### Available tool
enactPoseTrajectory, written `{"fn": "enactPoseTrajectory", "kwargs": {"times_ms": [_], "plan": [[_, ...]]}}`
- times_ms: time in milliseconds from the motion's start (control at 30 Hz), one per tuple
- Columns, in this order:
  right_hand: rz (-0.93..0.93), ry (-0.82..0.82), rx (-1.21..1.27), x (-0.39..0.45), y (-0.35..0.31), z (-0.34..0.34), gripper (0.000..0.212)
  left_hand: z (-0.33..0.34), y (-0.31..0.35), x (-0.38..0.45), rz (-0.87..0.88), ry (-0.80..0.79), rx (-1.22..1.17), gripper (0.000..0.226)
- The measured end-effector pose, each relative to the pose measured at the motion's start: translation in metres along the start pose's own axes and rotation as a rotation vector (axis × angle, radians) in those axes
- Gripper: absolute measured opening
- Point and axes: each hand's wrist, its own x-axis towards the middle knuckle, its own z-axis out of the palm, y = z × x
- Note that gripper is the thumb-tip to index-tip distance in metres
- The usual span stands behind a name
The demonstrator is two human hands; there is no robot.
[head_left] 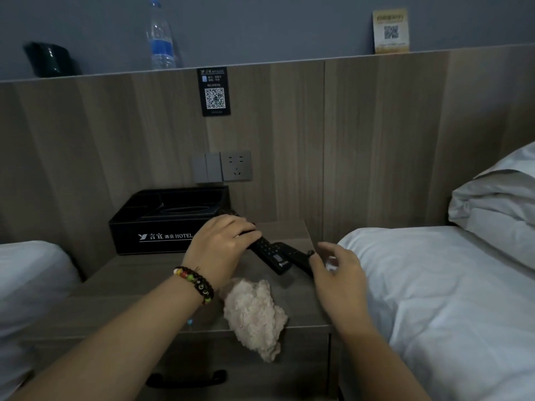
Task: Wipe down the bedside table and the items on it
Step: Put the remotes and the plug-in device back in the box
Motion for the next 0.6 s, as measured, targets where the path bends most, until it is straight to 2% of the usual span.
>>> {"fn": "enactPoseTrajectory", "kwargs": {"times_ms": [100,200,267,333,367,467,533,600], "plan": [[0.212,-0.288,0.344,-0.005,-0.02,0.001,0.014,-0.021,0.006,-0.017,-0.046,0.062,-0.024,0.035],[0.321,-0.596,0.475,-0.021,-0.041,0.006,0.013,-0.034,0.015,-0.036,-0.129,0.126,-0.068,0.032],[0.385,-0.699,0.557,-0.03,-0.05,0.01,0.018,-0.039,0.018,-0.049,-0.178,0.188,-0.105,0.027],[0.425,-0.72,0.618,-0.036,-0.056,0.012,0.021,-0.044,0.023,-0.064,-0.288,0.241,-0.134,0.029],[0.438,-0.708,0.64,-0.038,-0.058,0.014,0.021,-0.048,0.026,-0.07,-0.398,0.267,-0.159,0.031],[0.476,-0.632,0.687,-0.045,-0.061,0.024,0.018,-0.065,0.026,-0.077,-0.889,0.382,-0.336,0.039],[0.497,-0.578,0.699,-0.053,-0.066,0.035,0.016,-0.069,0.023,-0.075,-1.201,0.431,-0.663,0.042],[0.531,-0.534,0.735,-0.062,-0.07,0.045,0.017,-0.072,0.022,-0.073,-1.401,0.428,-1.173,0.04]]}}
